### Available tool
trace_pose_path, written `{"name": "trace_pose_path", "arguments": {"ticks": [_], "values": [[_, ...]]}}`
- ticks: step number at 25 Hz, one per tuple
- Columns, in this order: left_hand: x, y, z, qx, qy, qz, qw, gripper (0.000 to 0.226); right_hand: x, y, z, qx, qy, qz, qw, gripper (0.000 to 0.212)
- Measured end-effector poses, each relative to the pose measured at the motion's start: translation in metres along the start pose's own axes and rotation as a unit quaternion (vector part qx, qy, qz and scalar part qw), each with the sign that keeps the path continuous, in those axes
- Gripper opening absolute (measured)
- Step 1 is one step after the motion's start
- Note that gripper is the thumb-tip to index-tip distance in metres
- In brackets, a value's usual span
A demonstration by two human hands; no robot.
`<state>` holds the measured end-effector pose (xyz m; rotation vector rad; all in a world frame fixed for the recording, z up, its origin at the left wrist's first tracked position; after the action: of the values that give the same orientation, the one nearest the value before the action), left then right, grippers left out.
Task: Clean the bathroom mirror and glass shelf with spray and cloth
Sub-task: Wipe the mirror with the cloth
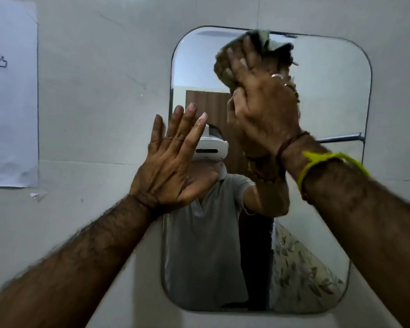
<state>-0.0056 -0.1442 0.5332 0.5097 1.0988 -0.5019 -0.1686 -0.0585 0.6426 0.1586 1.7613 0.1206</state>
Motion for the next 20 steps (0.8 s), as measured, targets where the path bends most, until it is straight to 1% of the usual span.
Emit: {"name": "trace_pose_path", "arguments": {"ticks": [1,2,4,5,6,9,10,11,14,15,16,18,19,20], "values": [[0.000,0.000,0.000,-0.003,0.002,0.005,1.000,0.085,-0.009,0.000,0.005,-0.006,-0.012,0.008,1.000,0.064],[-0.001,0.001,0.000,0.000,0.002,0.008,1.000,0.085,-0.014,-0.002,0.012,0.004,0.005,0.017,1.000,0.064],[0.000,0.001,0.000,0.002,0.006,0.004,1.000,0.085,-0.020,-0.008,0.023,0.035,0.074,0.035,0.996,0.064],[0.001,0.001,0.001,-0.001,0.008,0.002,1.000,0.084,-0.024,-0.010,0.020,0.042,0.084,0.036,0.995,0.064],[0.001,0.001,0.001,-0.003,0.009,-0.002,1.000,0.084,-0.030,-0.007,0.013,0.043,0.066,0.028,0.997,0.064],[0.001,0.001,0.000,0.008,0.002,-0.010,1.000,0.081,-0.046,0.008,-0.015,0.001,-0.070,-0.034,0.997,0.064],[0.000,0.001,0.000,0.009,0.000,-0.012,1.000,0.081,-0.045,0.009,-0.016,-0.006,-0.082,-0.035,0.996,0.065],[0.000,0.001,0.000,0.008,0.001,-0.014,1.000,0.081,-0.039,0.009,-0.011,-0.013,-0.065,-0.020,0.998,0.065],[0.001,0.000,0.001,0.002,0.003,-0.023,1.000,0.082,-0.003,-0.003,0.013,0.026,0.093,0.048,0.994,0.067],[0.001,0.000,0.000,0.003,0.003,-0.025,1.000,0.082,0.007,-0.004,0.009,0.039,0.110,0.051,0.992,0.067],[0.001,0.000,0.001,0.004,0.005,-0.024,1.000,0.084,0.010,-0.001,0.000,0.039,0.086,0.045,0.995,0.067],[0.001,-0.002,0.001,0.012,0.007,-0.020,1.000,0.085,0.006,0.009,-0.022,-0.007,-0.051,0.013,0.999,0.068],[0.001,-0.002,0.000,0.016,0.009,-0.020,1.000,0.086,0.008,0.010,-0.026,-0.023,-0.093,0.003,0.995,0.069],[0.001,-0.002,-0.001,0.017,0.010,-0.023,1.000,0.086,0.014,0.008,-0.022,-0.021,-0.090,0.001,0.996,0.069]]}}
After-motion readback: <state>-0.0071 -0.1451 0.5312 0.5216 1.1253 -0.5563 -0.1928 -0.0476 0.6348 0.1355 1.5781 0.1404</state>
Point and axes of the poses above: each hand's wrist, its own x-axis away from the middle knuckle, its own y-axis out of the back of the hand, z = x × y, the point moved 1 cm from there along -x, towards the middle knuckle, and after that the axes turned 4 degrees about -x, right-handed, at the moved point
